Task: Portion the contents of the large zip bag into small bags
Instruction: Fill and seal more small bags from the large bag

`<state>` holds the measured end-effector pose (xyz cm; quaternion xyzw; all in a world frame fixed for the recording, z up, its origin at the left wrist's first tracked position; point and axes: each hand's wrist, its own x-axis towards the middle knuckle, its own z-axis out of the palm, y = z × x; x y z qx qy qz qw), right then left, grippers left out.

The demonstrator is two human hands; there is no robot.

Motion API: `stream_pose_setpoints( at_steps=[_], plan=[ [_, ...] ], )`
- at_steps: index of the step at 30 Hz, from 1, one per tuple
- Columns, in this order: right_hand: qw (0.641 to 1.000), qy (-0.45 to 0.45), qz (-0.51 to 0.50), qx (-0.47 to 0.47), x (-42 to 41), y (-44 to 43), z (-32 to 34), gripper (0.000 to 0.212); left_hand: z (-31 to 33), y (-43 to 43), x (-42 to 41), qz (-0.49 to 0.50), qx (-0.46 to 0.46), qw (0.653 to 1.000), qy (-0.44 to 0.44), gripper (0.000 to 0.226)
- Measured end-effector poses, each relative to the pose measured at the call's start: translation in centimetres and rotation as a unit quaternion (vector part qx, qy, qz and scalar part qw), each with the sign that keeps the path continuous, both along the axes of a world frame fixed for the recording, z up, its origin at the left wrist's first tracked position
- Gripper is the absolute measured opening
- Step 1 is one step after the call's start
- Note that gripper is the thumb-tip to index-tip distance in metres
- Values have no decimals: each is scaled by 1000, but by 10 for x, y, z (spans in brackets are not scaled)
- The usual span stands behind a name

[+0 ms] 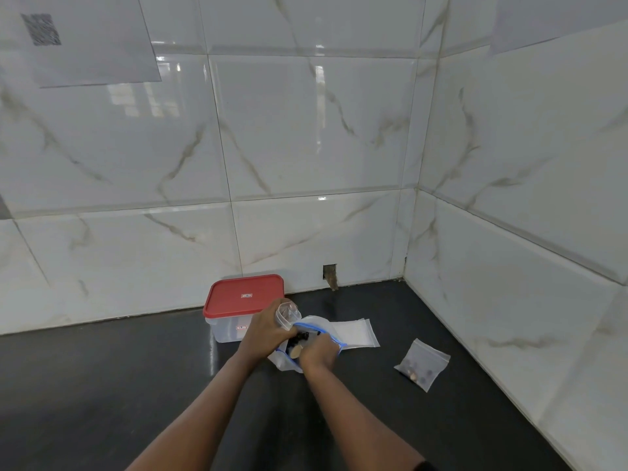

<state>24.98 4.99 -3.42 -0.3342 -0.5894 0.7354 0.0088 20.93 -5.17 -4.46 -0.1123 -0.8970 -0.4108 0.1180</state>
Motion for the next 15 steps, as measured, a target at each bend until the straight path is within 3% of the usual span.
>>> stream_pose_setpoints(
  at_steps=[4,10,15],
  plan=[
    [1000,-2,12,-23,-7,-4,-1,32,-1,-2,-3,-3,3,1000,0,39],
    [988,-24,-59,-141,-11,-5,2,31,-1,-4,-5,-12,0,1000,4,44],
    [985,-44,-34,-163,-20,-13,-2,24,-1,-8,-9,-20,0,1000,3,46]
  ],
)
